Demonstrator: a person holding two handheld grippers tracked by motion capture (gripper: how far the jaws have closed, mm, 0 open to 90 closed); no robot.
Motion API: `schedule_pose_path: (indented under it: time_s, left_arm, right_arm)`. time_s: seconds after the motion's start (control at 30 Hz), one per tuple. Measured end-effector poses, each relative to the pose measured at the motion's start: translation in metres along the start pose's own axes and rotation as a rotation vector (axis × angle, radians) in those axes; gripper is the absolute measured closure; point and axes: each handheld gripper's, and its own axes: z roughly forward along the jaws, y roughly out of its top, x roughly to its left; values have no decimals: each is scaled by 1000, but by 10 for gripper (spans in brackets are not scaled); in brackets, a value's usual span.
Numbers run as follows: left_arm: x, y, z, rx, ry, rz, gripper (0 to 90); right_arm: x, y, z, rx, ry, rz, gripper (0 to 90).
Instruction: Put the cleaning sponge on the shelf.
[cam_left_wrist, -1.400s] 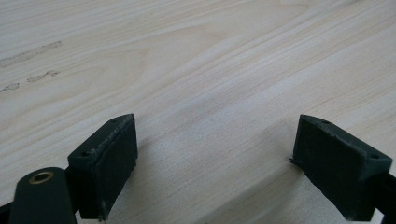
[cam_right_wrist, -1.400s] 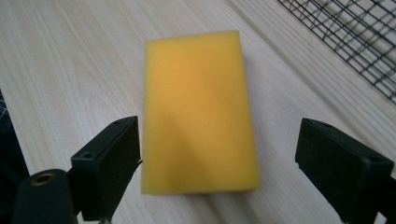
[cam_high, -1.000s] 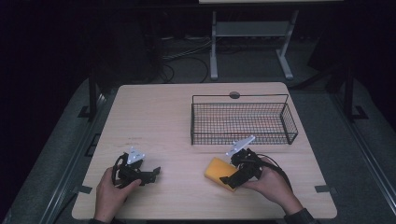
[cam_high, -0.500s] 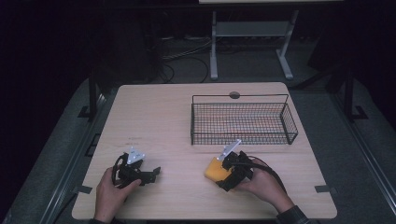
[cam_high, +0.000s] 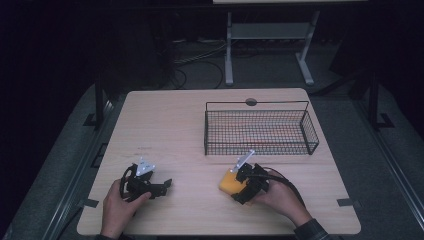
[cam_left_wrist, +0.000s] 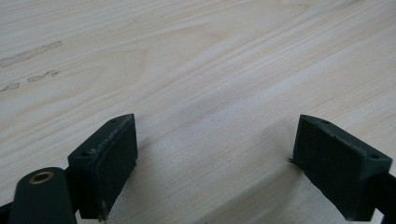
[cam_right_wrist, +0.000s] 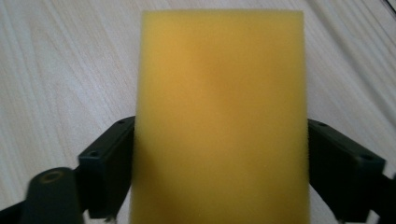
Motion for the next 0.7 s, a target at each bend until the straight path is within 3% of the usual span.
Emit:
schedule_pose_path:
  time_s: [0.7]
  left_arm:
    - [0, 0, 0, 0, 1, 0, 129]
  right_arm:
    - [-2, -2, -7, -4, 18, 4, 233]
